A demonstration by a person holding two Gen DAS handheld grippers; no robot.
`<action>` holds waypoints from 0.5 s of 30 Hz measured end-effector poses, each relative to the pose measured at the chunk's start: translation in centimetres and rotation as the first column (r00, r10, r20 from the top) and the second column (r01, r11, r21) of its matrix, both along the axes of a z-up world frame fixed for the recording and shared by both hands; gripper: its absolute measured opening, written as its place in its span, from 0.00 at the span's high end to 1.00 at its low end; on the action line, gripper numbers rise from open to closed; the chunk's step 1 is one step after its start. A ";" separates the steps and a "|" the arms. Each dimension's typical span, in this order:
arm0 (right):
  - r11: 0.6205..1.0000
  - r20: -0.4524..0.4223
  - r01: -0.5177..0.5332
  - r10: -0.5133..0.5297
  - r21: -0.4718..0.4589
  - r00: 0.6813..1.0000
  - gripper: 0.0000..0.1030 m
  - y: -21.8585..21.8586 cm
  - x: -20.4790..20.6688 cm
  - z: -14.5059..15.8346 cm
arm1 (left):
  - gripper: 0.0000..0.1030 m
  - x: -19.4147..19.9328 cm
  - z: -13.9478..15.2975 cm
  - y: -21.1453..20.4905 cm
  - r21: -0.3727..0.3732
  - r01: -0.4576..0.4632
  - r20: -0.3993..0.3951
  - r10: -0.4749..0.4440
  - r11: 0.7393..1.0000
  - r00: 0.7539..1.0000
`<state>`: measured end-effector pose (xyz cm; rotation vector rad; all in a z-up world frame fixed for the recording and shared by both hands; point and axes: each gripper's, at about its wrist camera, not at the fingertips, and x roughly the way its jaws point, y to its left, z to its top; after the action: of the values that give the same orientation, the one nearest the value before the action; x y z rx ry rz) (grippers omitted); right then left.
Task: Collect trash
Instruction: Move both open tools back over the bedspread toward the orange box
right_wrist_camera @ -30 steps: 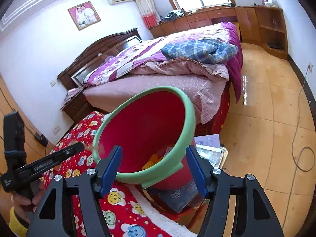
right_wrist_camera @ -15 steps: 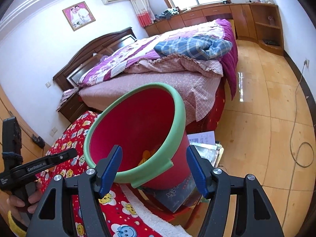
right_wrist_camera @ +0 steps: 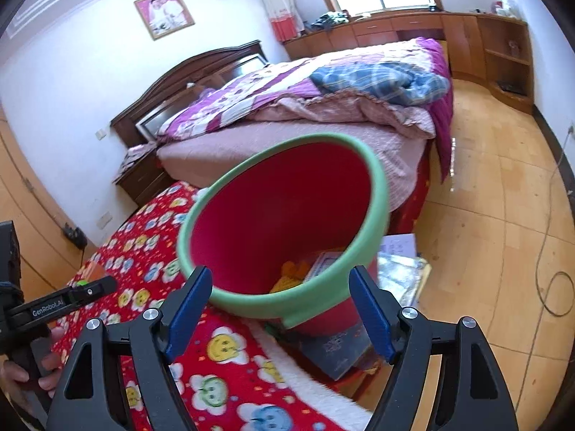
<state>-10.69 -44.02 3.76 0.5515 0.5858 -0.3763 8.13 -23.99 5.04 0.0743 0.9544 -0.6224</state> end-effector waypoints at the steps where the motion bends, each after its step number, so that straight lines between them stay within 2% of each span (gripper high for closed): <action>1: 1.000 0.006 -0.020 0.020 0.009 1.000 0.23 0.5 0.3 0.0 | 0.45 0.0 -0.1 0.7 0.008 -0.009 0.000 0.009 1.000 1.000; 6: 0.996 0.009 -0.089 0.089 0.009 0.996 0.23 3.0 2.1 0.1 | 0.42 0.2 -0.3 4.3 0.034 -0.079 0.031 0.078 0.996 0.996; 8: 0.992 -0.011 -0.126 0.126 -0.020 0.992 0.23 4.4 3.2 0.3 | 0.31 0.6 -0.3 6.1 0.035 -0.125 0.038 0.123 0.992 0.992; 13: 0.970 -0.053 -0.202 0.196 -0.139 0.979 0.23 8.0 6.0 1.1 | 0.29 1.7 0.0 10.1 0.030 -0.220 0.072 0.218 0.975 0.973; 15: 0.956 -0.055 -0.239 0.233 -0.168 0.971 0.21 9.3 7.3 1.5 | 0.23 2.1 0.1 11.6 0.038 -0.254 0.088 0.250 0.966 0.964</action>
<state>-3.42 -34.74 5.31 0.3034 0.6376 -0.2080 10.27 -12.37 5.11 0.0205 0.8821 -0.3578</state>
